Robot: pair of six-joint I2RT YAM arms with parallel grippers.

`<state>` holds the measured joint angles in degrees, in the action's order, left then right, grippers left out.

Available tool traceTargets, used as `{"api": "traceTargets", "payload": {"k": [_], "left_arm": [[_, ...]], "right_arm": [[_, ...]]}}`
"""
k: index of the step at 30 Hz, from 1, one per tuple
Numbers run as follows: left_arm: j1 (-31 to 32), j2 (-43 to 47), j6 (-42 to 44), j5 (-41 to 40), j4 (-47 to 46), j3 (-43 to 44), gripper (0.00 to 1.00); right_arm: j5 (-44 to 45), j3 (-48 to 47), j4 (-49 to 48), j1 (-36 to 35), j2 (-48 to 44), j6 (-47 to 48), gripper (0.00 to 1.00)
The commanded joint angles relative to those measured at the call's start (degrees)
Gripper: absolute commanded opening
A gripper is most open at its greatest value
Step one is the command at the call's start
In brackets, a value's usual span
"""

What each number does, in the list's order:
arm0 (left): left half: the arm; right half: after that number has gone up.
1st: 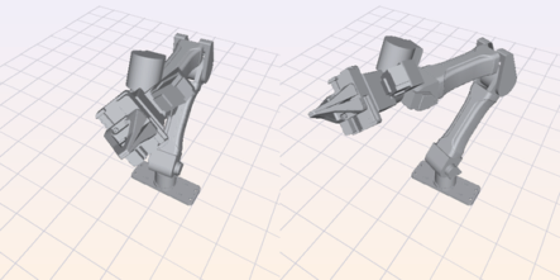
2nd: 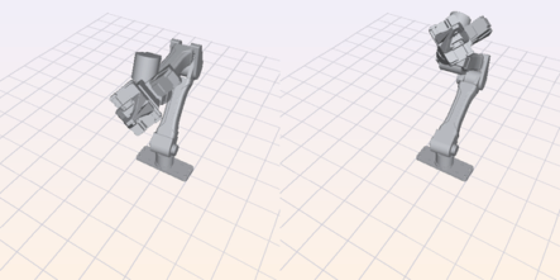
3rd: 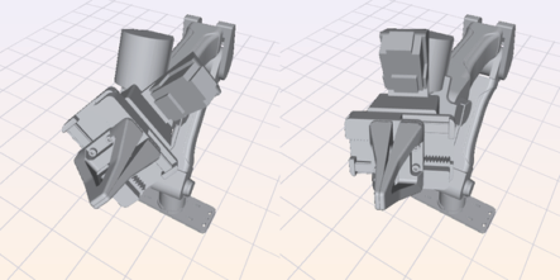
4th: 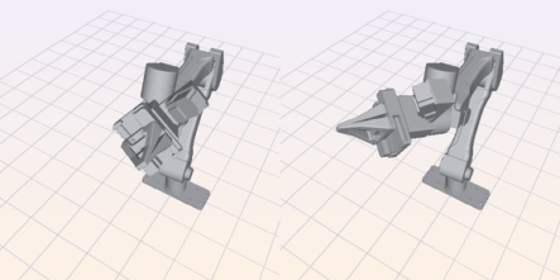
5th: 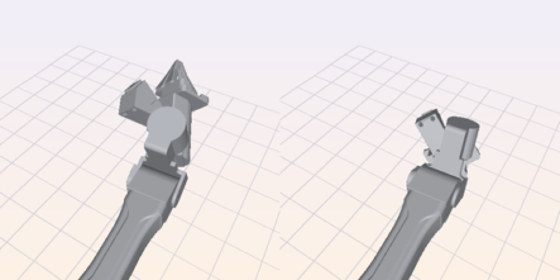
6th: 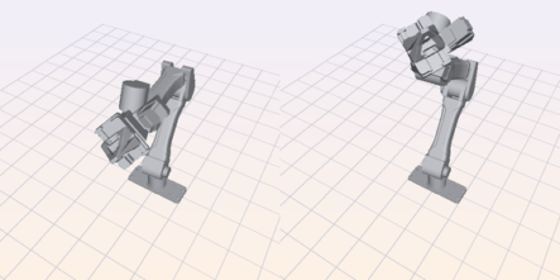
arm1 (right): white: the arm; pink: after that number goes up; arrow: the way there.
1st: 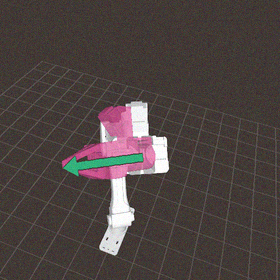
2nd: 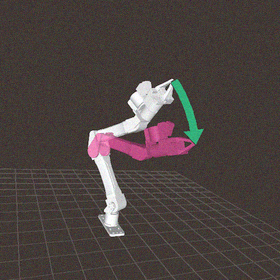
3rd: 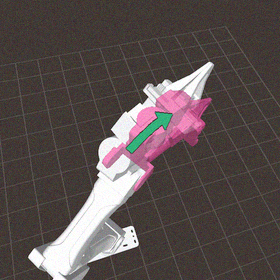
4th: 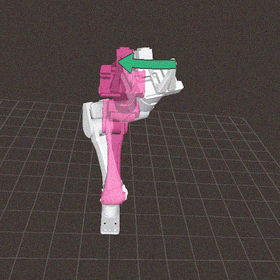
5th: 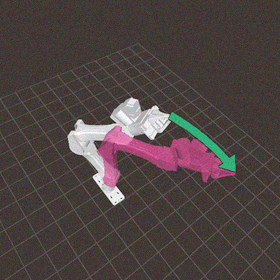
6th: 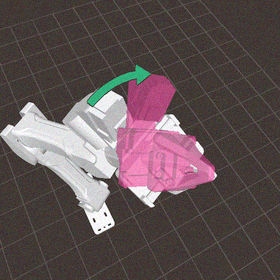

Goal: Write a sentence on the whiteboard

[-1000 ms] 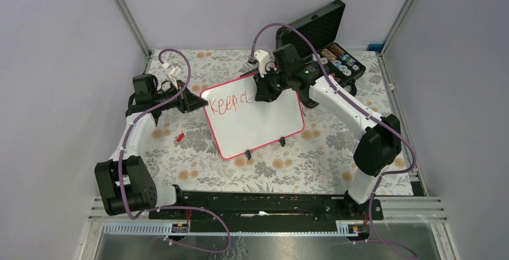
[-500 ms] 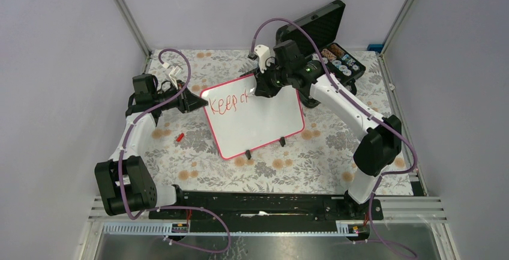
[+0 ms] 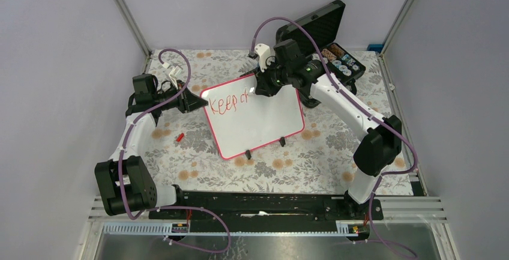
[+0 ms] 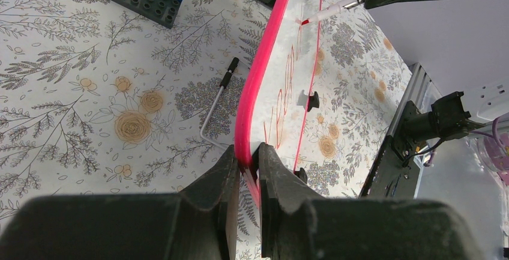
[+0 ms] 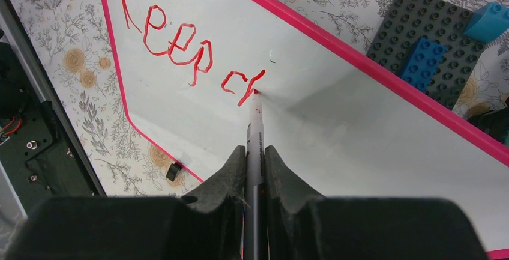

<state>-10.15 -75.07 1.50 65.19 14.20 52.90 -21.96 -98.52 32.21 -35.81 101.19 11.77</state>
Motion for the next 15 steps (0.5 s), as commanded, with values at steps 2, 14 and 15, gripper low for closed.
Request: {"api": "traceTargets", "payload": {"k": [2,14,15], "left_arm": [[0.95,0.62,3.56,-0.98,-1.68,0.88,0.00],[0.98,0.59,3.64,-0.98,-1.71,0.80,0.00],[0.93,0.61,3.64,-0.99,-1.67,0.80,0.00]], "right_arm": [[2.16,-0.68,-1.61,1.02,-1.93,1.09,0.00],[0.61,2.44,-1.60,1.11,-3.14,1.03,0.00],[0.38,2.86,-1.67,1.12,-3.18,0.98,0.00]]}}
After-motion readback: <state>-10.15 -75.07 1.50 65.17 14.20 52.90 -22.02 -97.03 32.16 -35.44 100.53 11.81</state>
